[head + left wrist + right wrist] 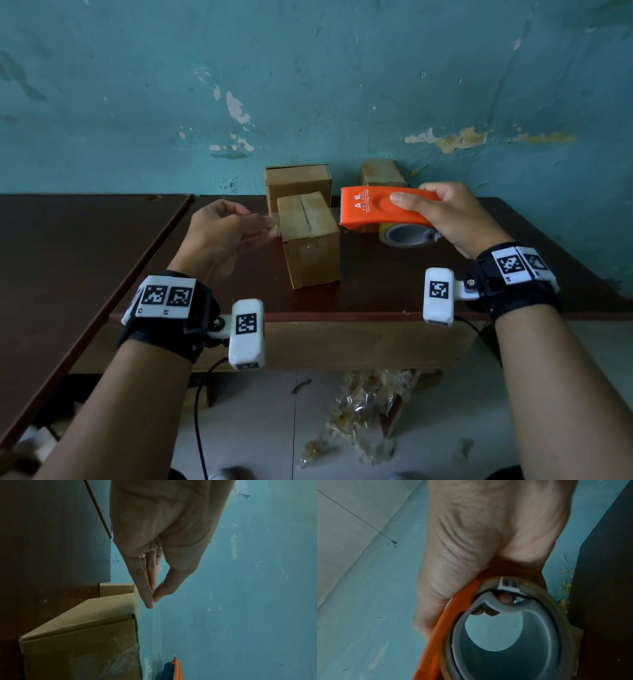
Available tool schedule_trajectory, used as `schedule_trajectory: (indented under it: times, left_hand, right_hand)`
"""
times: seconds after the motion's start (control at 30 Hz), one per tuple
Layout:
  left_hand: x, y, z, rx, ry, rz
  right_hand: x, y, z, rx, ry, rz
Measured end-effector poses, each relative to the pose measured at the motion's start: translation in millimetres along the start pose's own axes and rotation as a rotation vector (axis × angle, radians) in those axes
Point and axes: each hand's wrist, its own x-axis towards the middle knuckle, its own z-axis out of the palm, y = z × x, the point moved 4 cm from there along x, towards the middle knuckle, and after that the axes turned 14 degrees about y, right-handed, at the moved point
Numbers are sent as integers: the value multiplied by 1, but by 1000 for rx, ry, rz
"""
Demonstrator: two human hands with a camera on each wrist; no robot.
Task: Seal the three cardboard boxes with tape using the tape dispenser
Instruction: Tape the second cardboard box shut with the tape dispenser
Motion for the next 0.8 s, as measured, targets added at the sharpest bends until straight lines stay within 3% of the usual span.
schedule_trajectory:
  times: [0.8]
  left_hand:
    - [1, -16, -2, 57, 115, -112]
  right_hand:
    - [20, 12, 18, -20, 56, -27]
